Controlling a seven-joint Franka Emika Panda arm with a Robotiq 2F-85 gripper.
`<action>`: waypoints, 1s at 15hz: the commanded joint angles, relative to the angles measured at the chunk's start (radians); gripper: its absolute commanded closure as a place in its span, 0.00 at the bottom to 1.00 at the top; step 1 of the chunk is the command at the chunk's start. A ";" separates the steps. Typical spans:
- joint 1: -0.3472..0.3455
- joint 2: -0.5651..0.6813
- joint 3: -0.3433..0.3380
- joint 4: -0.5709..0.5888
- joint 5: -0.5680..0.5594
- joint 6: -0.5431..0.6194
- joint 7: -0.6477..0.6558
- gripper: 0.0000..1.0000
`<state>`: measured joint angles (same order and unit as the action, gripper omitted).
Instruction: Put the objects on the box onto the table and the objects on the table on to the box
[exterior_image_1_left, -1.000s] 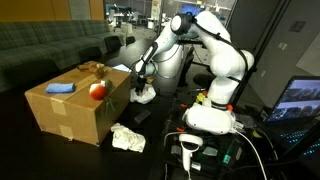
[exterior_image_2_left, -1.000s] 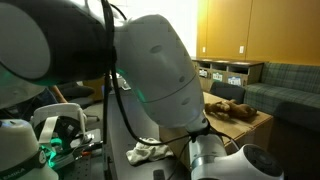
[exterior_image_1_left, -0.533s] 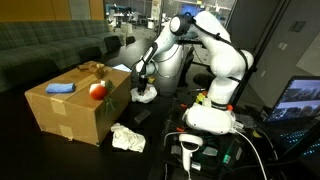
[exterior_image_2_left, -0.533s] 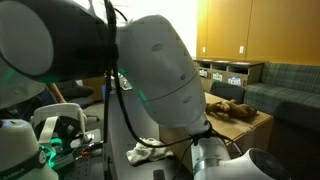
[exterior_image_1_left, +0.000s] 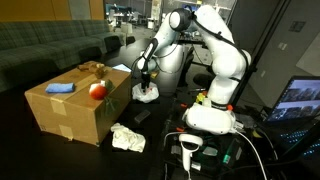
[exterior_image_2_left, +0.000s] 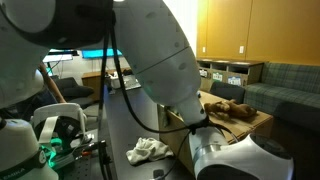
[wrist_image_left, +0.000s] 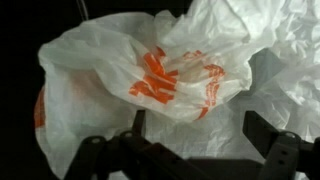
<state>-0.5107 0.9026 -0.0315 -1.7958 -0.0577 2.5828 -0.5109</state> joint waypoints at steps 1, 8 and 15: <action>0.068 -0.069 -0.041 -0.053 -0.037 -0.071 0.029 0.00; 0.084 -0.040 0.000 -0.102 -0.002 -0.113 0.011 0.00; 0.074 0.012 0.025 -0.108 0.029 -0.106 0.010 0.00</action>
<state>-0.4283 0.8964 -0.0243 -1.9168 -0.0513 2.4780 -0.5015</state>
